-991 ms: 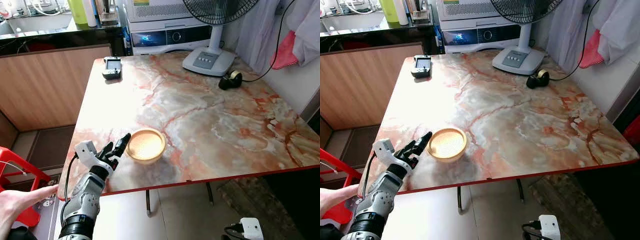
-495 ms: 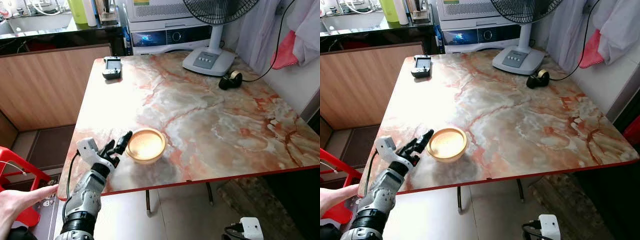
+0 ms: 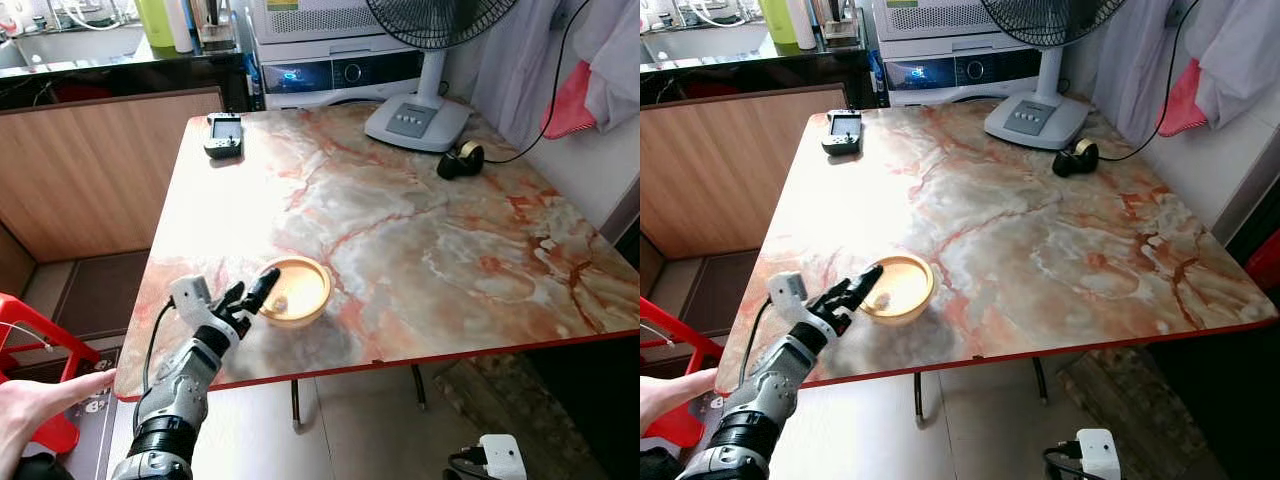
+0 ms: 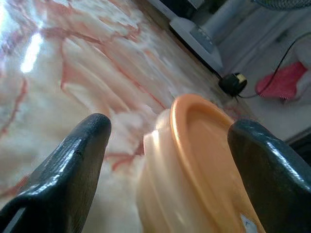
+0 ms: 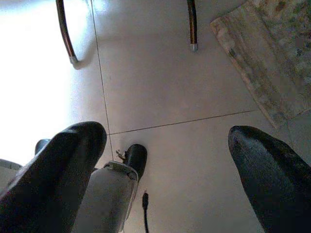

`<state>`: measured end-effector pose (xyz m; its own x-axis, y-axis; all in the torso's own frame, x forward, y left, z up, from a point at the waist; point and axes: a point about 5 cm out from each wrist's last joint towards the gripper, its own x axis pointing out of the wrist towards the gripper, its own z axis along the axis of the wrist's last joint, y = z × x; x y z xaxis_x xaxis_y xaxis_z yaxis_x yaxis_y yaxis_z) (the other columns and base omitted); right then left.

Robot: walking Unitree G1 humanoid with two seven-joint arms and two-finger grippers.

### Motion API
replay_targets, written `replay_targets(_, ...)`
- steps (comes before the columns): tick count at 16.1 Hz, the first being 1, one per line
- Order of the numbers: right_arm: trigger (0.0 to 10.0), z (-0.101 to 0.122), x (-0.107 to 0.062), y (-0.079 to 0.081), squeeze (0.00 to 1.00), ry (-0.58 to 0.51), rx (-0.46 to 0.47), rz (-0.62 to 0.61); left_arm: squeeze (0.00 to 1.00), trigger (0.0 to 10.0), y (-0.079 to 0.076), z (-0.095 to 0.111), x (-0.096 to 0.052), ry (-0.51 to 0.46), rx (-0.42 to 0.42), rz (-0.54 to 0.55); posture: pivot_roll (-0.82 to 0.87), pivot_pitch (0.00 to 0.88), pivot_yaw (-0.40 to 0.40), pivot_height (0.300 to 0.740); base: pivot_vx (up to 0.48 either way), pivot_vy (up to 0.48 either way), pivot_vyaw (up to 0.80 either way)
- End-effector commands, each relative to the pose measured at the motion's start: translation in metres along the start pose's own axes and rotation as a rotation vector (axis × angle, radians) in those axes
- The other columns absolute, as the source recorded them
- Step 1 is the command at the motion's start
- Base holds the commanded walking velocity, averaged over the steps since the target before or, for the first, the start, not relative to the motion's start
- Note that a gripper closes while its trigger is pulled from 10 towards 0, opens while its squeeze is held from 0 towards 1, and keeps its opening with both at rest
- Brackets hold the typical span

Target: Restocking fridge

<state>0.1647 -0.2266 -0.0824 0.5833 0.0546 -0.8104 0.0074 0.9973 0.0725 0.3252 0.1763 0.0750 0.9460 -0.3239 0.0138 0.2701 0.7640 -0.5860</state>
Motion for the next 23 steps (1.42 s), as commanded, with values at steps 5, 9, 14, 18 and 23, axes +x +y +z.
replay_targets(5,10.0,0.001,0.0,-0.001,0.0,-0.001,-0.016,0.0,0.0,10.0,0.001,-0.003,0.005,0.053,0.023,0.005,0.0,0.0,-0.004,0.74,0.0,0.0,0.0)
replay_targets(9,10.0,0.002,0.0,-0.001,0.0,0.002,-0.042,0.006,0.0,5.7,0.006,-0.001,0.008,0.076,0.027,0.033,0.0,0.0,-0.009,0.74,0.0,0.0,0.0)
replay_targets(14,10.0,0.002,0.0,-0.001,0.0,0.005,-0.049,0.006,0.0,0.0,0.01,0.0,0.009,0.074,0.018,0.045,0.0,0.0,-0.01,0.74,0.0,0.0,0.0)
replay_targets(18,10.0,0.002,0.0,-0.001,0.0,0.01,-0.06,0.002,0.0,0.0,0.01,0.0,0.01,0.07,0.013,0.047,0.0,0.0,-0.011,0.74,0.0,0.0,0.0)
replay_targets(23,10.0,0.003,0.0,-0.002,0.0,0.015,-0.084,0.006,0.0,0.0,0.01,-0.001,0.01,0.066,0.008,0.047,0.0,0.0,-0.015,0.74,0.0,0.0,0.0)
